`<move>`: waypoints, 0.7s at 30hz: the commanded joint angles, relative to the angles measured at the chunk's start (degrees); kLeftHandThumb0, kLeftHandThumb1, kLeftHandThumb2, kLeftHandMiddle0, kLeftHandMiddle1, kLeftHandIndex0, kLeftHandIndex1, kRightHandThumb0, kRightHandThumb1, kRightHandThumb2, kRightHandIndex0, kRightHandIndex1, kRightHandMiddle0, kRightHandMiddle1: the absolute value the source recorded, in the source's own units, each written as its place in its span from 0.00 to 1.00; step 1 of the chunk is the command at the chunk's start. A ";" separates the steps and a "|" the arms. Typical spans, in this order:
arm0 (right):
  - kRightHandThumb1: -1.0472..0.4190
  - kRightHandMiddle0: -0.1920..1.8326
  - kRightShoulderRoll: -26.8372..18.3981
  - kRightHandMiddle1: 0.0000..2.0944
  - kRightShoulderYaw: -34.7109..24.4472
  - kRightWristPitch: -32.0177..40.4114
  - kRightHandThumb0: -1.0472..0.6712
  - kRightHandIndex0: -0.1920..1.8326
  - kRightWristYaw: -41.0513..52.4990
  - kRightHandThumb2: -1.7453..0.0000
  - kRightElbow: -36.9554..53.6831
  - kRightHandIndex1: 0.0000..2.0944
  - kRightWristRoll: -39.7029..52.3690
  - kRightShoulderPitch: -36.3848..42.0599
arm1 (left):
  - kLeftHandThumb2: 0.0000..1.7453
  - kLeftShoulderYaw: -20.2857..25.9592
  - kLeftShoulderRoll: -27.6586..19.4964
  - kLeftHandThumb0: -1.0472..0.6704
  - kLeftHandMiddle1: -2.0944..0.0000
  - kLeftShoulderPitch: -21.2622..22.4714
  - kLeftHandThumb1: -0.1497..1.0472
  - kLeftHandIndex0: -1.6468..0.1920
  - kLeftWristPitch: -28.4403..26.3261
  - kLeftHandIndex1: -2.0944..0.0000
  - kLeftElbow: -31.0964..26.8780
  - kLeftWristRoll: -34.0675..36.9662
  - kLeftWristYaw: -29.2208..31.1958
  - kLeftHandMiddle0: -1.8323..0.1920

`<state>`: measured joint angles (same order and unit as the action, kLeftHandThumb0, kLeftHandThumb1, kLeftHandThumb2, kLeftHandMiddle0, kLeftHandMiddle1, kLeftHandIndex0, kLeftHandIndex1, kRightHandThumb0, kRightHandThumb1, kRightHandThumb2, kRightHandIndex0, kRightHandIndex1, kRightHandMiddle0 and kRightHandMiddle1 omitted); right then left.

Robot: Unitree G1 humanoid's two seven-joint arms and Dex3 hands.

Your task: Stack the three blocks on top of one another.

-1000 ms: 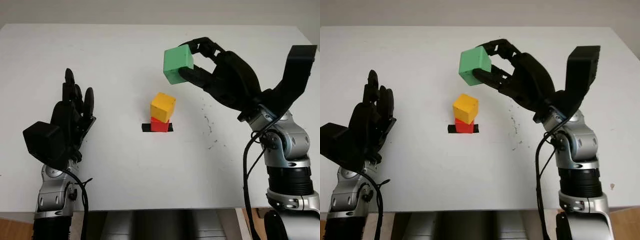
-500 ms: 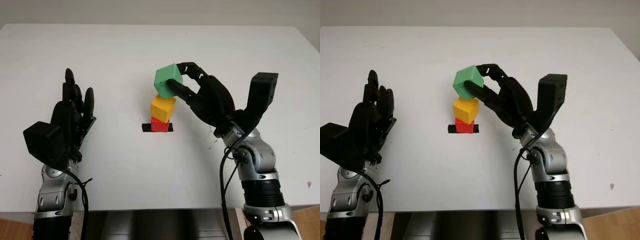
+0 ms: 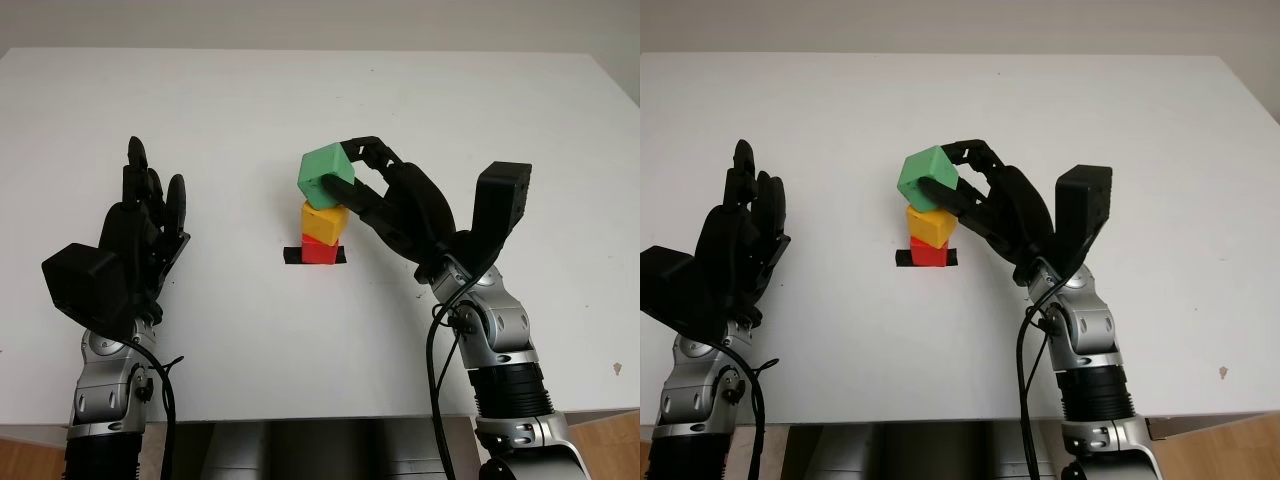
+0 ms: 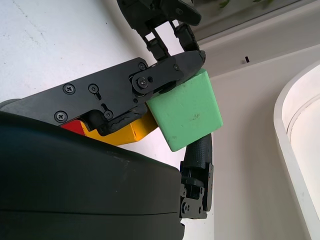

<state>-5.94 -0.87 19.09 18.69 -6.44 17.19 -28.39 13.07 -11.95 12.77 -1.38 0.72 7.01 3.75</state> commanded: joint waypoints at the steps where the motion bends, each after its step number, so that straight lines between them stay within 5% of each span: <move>1: 0.00 0.17 0.25 0.84 -0.05 -0.59 0.35 0.23 0.03 0.94 0.68 0.01 -0.24 0.41 | 0.30 0.02 -0.17 0.19 1.00 -0.46 1.00 1.00 0.58 0.99 -0.31 -0.22 -0.03 1.00; 21: 0.02 0.18 -1.60 0.80 0.07 -2.55 0.37 0.24 -0.13 0.97 3.29 0.01 -4.33 1.58 | 0.28 -0.29 -0.01 0.19 1.00 0.22 1.00 0.99 0.97 0.98 0.18 -1.05 -0.30 1.00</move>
<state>-7.06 -0.71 17.42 18.57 -4.50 13.12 -27.24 12.94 -11.95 12.77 -0.86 0.85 6.10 3.53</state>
